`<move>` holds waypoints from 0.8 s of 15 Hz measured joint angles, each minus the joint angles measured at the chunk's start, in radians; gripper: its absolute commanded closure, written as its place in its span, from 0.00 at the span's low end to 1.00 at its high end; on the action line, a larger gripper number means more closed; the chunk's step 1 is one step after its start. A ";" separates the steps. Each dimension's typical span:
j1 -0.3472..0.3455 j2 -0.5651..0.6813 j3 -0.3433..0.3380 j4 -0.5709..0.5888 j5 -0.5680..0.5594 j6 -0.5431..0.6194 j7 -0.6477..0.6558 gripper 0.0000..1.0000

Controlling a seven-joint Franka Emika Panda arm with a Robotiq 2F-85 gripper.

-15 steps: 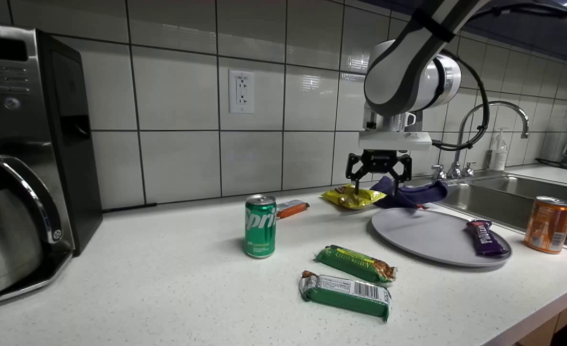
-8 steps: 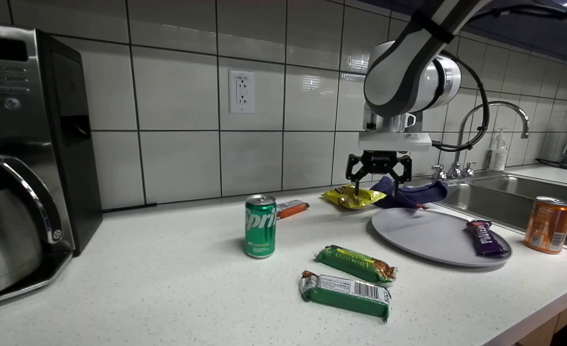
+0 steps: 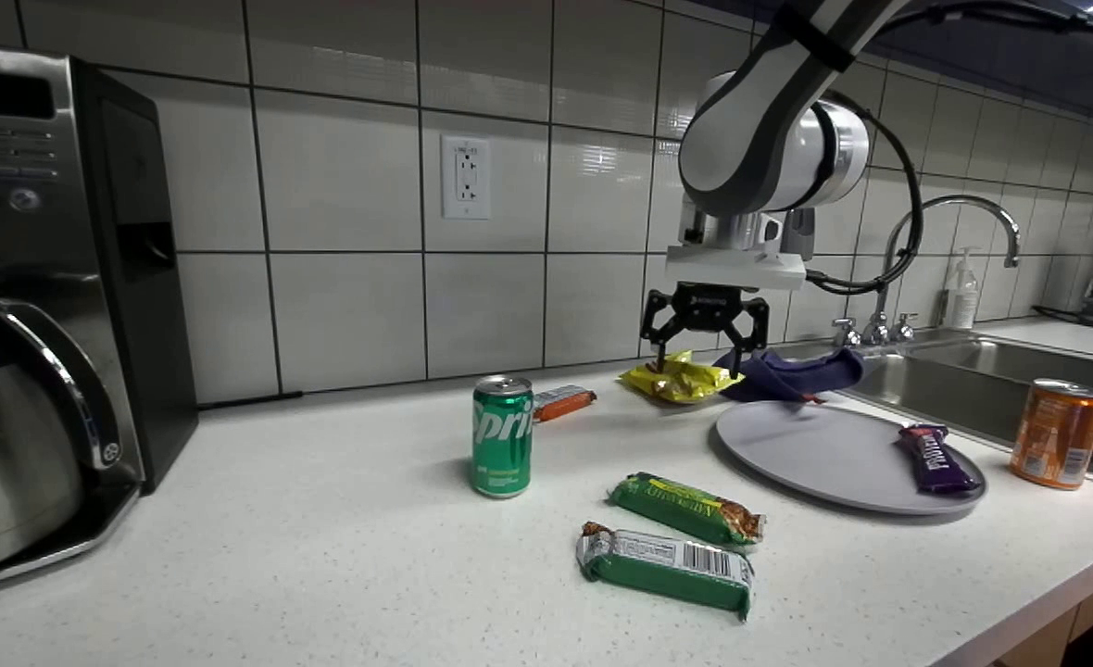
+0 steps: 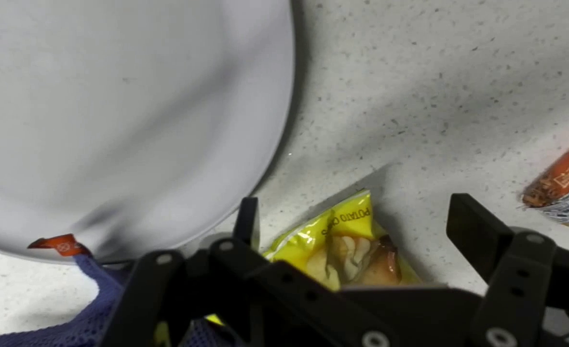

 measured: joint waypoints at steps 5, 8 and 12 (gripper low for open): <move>0.024 0.023 0.017 0.038 0.040 0.012 0.004 0.00; 0.041 0.058 0.019 0.078 0.046 0.030 0.034 0.00; 0.065 0.122 0.020 0.153 0.065 0.038 0.099 0.00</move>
